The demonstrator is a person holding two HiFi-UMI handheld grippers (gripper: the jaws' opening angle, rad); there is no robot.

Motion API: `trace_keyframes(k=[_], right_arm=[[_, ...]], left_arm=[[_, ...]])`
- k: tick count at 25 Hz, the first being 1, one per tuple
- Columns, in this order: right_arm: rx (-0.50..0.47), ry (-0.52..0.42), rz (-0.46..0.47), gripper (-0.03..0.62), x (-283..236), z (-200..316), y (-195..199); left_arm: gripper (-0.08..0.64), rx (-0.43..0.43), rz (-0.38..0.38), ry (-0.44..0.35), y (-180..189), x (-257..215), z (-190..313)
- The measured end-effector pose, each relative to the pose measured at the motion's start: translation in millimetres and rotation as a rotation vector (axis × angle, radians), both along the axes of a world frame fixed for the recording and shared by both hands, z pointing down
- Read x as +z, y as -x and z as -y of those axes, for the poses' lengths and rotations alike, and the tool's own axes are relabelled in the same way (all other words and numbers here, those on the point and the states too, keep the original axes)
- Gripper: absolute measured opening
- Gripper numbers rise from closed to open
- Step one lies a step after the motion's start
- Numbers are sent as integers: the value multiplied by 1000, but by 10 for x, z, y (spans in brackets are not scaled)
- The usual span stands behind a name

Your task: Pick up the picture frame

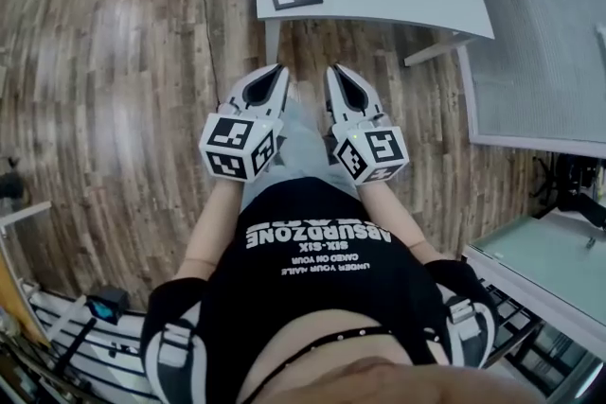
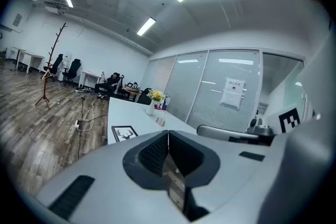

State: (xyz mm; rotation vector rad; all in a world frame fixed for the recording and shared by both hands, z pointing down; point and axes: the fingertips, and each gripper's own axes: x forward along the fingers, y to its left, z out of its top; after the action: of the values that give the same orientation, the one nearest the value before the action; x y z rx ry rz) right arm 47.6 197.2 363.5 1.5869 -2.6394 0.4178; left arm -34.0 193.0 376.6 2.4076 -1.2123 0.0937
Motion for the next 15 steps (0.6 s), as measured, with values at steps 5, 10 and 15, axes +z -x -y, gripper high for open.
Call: trace_keyframes(k=[5,10,15], right_arm=[[-14,1,-9,17,60,582,80],[-35,10,-21,17,107,1309,147],[-56,44,-56,18,266,2051,124]], left_arm=[[20,2,24,8,44,17,532],[20,-8,41,24,62,94,1254],[20,-16,97,86,10,353,1982]])
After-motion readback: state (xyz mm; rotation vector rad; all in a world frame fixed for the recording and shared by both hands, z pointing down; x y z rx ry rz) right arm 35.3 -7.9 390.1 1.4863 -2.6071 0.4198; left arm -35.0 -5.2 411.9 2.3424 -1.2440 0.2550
